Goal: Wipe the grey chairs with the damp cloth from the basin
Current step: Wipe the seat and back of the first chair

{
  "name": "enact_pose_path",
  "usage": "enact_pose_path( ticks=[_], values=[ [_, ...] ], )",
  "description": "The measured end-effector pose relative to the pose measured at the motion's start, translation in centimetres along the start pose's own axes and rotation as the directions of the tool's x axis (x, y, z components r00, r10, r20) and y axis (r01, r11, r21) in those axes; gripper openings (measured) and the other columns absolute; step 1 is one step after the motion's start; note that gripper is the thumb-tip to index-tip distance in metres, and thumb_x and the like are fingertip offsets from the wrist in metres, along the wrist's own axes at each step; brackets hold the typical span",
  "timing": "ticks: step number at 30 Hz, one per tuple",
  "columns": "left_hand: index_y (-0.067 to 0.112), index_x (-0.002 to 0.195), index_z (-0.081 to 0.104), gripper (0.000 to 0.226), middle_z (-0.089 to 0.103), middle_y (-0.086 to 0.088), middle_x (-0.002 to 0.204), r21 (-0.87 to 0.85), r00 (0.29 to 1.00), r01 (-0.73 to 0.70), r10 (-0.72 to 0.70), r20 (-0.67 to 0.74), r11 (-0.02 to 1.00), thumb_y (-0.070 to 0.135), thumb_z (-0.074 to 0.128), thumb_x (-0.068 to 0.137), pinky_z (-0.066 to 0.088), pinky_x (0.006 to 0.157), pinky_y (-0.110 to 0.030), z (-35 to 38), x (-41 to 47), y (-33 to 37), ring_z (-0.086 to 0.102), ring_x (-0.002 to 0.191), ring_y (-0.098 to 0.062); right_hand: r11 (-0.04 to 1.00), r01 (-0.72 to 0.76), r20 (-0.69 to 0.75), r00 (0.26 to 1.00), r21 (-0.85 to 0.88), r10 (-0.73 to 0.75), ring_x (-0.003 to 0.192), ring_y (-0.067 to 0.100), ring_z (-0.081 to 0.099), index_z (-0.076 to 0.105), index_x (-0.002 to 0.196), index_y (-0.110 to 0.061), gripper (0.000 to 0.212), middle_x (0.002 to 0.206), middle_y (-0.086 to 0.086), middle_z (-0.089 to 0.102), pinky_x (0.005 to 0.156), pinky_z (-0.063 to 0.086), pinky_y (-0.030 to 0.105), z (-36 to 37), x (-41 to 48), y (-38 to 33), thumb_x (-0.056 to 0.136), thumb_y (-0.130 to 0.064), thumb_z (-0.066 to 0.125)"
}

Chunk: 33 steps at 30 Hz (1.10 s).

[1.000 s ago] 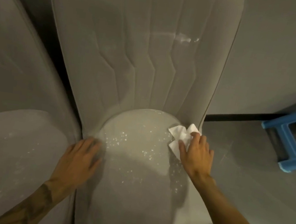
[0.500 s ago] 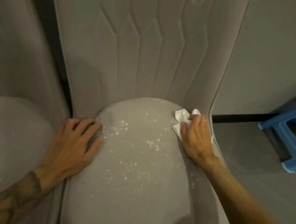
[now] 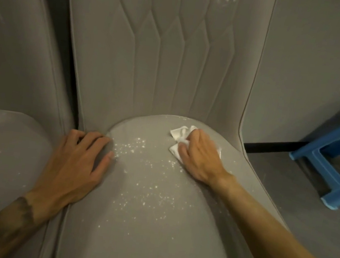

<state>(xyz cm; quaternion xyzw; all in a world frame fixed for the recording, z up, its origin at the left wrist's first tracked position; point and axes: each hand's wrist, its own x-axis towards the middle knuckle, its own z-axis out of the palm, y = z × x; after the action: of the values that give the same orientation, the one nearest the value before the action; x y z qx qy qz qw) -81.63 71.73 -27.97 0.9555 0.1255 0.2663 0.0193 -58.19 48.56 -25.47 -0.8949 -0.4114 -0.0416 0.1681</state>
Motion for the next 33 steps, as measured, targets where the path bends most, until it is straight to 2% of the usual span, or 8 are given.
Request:
enact_pose_path(
  ticks=[3,7,13,18,23,25,29,33],
  values=[
    [0.013,0.125,0.065,0.044,0.063,-0.005,0.124,0.010,1.000,-0.016,0.017,-0.018,1.000,0.044,0.045,0.102,0.045,0.084,-0.046,0.0,0.1,-0.2,0.046,0.099,-0.031,0.994,0.019,0.014,1.000,-0.110,-0.017,0.083,0.022,0.046,0.045,0.098,-0.016,0.026,0.098,0.005,0.051,0.078,0.039,0.037,-1.4,0.8,2.8,0.102,-0.041,0.041],
    [0.012,0.123,0.066,0.042,0.064,-0.005,0.123,0.030,0.999,-0.012,0.013,-0.034,0.999,0.042,0.046,0.102,0.044,0.085,-0.045,-0.1,0.0,-0.2,0.046,0.097,-0.032,0.968,-0.174,-0.096,0.983,-0.180,0.159,0.087,0.024,0.041,0.048,0.106,-0.008,0.026,0.107,0.013,0.050,0.080,0.034,0.038,-1.9,2.3,4.5,0.104,-0.033,0.039],
    [0.013,0.125,0.064,0.042,0.063,-0.004,0.122,0.010,0.999,-0.027,0.027,-0.035,1.000,0.042,0.045,0.102,0.044,0.085,-0.045,0.0,0.0,-0.2,0.046,0.097,-0.031,0.997,0.079,0.069,0.994,0.014,-0.080,0.082,0.021,0.045,0.040,0.095,-0.022,0.027,0.095,0.001,0.049,0.080,0.038,0.037,-0.6,0.1,0.9,0.103,-0.047,0.034],
    [0.012,0.125,0.062,0.042,0.062,-0.005,0.121,0.018,0.999,-0.023,0.024,-0.026,1.000,0.041,0.042,0.103,0.042,0.084,-0.043,-0.2,-0.3,-0.3,0.047,0.096,-0.031,0.981,-0.168,-0.028,0.986,-0.093,0.166,0.096,0.033,0.051,0.048,0.106,-0.007,0.030,0.108,0.015,0.053,0.090,0.041,0.047,-2.7,1.0,4.7,0.106,-0.035,0.039],
    [0.008,0.125,0.063,0.043,0.063,-0.010,0.122,0.022,0.999,-0.036,0.035,0.039,0.999,0.039,0.040,0.105,0.050,0.083,-0.048,-1.8,-0.4,0.3,0.050,0.098,-0.032,0.999,0.024,0.102,0.994,0.037,-0.028,0.087,0.022,0.047,0.044,0.102,-0.017,0.029,0.100,0.004,0.050,0.083,0.040,0.037,-0.6,-0.7,1.7,0.105,-0.044,0.035],
    [0.007,0.129,0.064,0.049,0.064,-0.011,0.128,0.016,0.995,-0.045,0.043,0.092,0.999,0.042,0.041,0.104,0.052,0.089,-0.047,-2.6,-1.0,0.0,0.053,0.105,-0.032,0.999,-0.042,0.107,0.993,-0.008,0.042,0.096,0.030,0.051,0.047,0.108,-0.012,0.031,0.107,0.011,0.054,0.088,0.041,0.043,-1.5,0.4,3.1,0.105,-0.041,0.037],
    [0.006,0.135,0.061,0.055,0.059,-0.013,0.138,0.022,0.985,-0.031,0.026,0.170,0.999,0.046,0.038,0.104,0.045,0.104,-0.044,-3.8,-2.5,-0.1,0.056,0.120,-0.033,0.968,-0.250,-0.034,0.968,-0.021,0.249,0.106,0.037,0.050,0.047,0.117,-0.003,0.034,0.118,0.019,0.053,0.093,0.039,0.046,-0.9,2.6,2.2,0.105,-0.034,0.039],
    [0.007,0.141,0.056,0.056,0.052,-0.012,0.148,-0.041,0.973,0.105,-0.094,0.211,0.994,0.045,0.037,0.105,0.043,0.112,-0.047,-3.7,-3.0,0.5,0.051,0.129,-0.032,0.998,0.041,0.052,0.998,0.048,-0.043,0.090,0.028,0.047,0.047,0.108,-0.011,0.037,0.104,0.011,0.052,0.088,0.042,0.044,1.5,1.0,-1.5,0.104,-0.044,0.032]
  ],
)
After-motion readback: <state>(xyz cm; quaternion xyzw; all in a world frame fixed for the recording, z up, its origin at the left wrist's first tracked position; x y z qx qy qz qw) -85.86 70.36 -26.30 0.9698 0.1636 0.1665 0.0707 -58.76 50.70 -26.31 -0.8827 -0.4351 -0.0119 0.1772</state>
